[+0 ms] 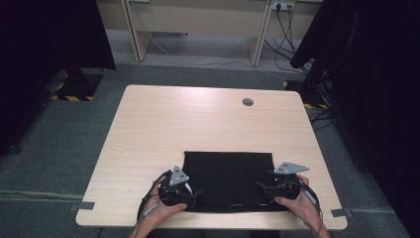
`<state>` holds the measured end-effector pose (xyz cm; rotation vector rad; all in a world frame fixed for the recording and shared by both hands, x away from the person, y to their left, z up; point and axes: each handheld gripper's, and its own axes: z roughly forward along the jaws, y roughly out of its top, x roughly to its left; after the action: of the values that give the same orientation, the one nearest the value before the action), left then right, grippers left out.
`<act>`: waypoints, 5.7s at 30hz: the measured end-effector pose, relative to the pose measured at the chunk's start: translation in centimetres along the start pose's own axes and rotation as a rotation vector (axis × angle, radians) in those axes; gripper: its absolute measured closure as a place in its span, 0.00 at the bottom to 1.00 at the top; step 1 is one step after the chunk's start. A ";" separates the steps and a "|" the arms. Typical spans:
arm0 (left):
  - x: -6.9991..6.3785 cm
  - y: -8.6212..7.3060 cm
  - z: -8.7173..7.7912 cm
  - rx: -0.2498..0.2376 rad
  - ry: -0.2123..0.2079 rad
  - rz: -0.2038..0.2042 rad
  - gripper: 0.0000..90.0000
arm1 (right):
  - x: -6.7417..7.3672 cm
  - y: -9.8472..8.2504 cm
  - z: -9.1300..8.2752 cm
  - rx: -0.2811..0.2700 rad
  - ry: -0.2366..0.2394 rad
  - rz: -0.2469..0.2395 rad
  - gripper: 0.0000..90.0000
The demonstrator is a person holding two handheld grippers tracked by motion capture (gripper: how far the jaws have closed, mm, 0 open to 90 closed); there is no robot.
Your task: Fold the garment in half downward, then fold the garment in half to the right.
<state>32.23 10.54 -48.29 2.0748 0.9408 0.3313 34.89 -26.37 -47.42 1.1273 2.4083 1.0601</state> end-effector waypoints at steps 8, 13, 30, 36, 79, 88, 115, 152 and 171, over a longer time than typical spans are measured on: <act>-0.2 1.1 1.4 0.014 -0.008 0.008 0.14 | -1.2 -0.4 -0.5 0.002 -0.026 0.017 0.35; -0.4 1.3 1.7 0.016 -0.017 0.014 0.12 | -1.8 -0.6 -0.8 -0.001 -0.025 0.017 0.35; -1.4 1.3 1.8 0.005 -0.039 0.016 0.12 | -2.8 -1.0 -1.3 0.000 -0.029 0.014 0.34; -1.0 1.4 -0.1 -0.038 -0.027 0.000 0.09 | -2.9 -1.0 -1.3 0.001 -0.034 0.013 0.34; -4.2 1.4 2.0 0.008 -0.029 0.105 0.52 | -2.8 -0.9 -1.1 0.011 -0.054 0.000 0.31; -4.5 1.4 2.1 -0.008 -0.063 0.133 0.79 | -2.9 -0.9 -1.1 0.012 -0.053 -0.002 0.31; -5.7 1.3 2.1 -0.004 -0.080 0.129 0.79 | -1.2 2.2 -2.1 -0.041 -0.008 -0.001 0.30; -5.7 1.3 2.1 -0.005 -0.083 0.124 0.80 | 7.2 13.5 10.3 0.038 0.226 -0.209 0.46; -5.4 1.3 2.0 -0.015 -0.106 0.111 0.83 | 7.8 13.8 13.3 0.113 0.234 -0.286 0.92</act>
<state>30.20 4.97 -48.11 2.1135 0.7606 0.2823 44.19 -7.94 -46.32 0.6910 2.7377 1.0194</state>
